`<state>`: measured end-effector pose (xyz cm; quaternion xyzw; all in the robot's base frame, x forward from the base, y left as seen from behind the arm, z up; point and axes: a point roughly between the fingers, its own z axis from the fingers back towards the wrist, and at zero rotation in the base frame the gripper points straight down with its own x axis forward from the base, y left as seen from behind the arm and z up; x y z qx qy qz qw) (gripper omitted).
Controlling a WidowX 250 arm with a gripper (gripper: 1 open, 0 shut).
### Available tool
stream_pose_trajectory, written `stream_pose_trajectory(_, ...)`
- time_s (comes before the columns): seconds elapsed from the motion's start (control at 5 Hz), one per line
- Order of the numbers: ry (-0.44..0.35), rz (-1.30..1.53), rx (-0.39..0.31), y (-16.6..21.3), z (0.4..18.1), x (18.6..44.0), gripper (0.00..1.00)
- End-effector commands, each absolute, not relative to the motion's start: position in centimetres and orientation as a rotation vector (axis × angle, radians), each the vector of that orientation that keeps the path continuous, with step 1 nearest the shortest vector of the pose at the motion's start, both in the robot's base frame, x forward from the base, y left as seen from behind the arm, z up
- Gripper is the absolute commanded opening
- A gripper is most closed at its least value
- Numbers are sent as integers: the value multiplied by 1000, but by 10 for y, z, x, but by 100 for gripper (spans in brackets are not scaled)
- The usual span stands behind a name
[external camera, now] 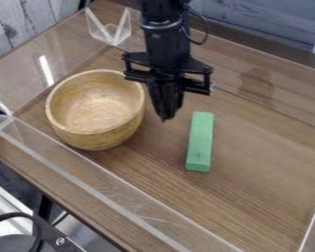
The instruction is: Put the green block in the brown bowl
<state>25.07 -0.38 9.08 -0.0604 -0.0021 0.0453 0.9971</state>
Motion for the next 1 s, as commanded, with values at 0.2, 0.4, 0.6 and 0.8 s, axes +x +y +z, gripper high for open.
stream_pose_trajectory(0.2,-40,77,-132,-10,98,261,0)
stream_pose_trajectory(0.4,-40,74,-136,-11,99,262,0)
stream_pose_trajectory(0.6,-41,71,-141,-12,101,263,0)
stream_pose_trajectory(0.8,-43,69,-145,-12,103,264,0)
